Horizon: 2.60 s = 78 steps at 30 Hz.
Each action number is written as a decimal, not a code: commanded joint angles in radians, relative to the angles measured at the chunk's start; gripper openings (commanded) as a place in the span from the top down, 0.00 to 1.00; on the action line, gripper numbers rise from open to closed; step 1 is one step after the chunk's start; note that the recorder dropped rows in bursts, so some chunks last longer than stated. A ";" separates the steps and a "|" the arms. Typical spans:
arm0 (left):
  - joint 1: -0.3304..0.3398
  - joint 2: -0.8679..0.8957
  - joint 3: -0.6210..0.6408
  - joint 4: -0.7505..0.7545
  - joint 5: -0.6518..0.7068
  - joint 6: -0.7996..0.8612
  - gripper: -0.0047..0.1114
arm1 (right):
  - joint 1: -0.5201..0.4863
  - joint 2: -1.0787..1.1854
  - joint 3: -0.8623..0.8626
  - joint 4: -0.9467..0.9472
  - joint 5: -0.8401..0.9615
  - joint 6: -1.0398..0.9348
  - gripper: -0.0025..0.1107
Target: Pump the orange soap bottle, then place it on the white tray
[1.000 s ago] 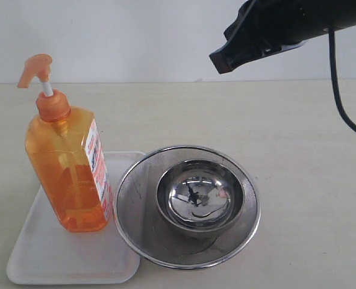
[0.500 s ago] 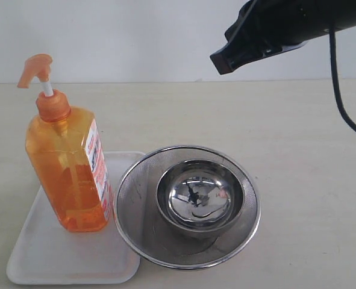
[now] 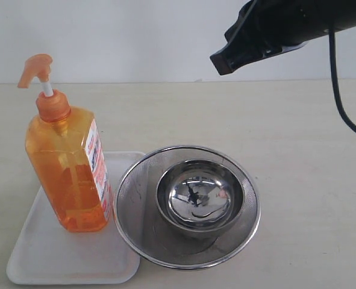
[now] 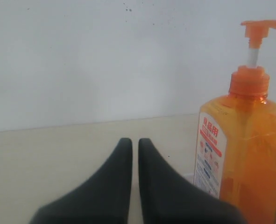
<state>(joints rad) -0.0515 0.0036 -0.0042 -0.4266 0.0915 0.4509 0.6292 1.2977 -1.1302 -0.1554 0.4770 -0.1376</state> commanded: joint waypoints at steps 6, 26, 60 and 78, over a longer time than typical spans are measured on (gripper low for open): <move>0.001 -0.004 0.004 0.028 0.045 -0.209 0.92 | -0.004 -0.009 0.002 -0.008 -0.001 0.001 0.98; 0.001 -0.004 0.004 0.443 0.193 -0.472 0.92 | -0.004 -0.009 0.002 -0.008 -0.019 0.001 0.98; 0.001 -0.004 0.004 0.367 0.204 -0.409 0.92 | -0.004 -0.009 0.002 -0.008 -0.024 0.001 0.98; 0.001 -0.004 0.004 0.367 0.204 -0.409 0.92 | -0.004 -0.009 0.002 -0.008 -0.024 0.001 0.98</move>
<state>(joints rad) -0.0515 0.0036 -0.0025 -0.0486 0.2931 0.0378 0.6292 1.2977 -1.1302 -0.1554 0.4652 -0.1376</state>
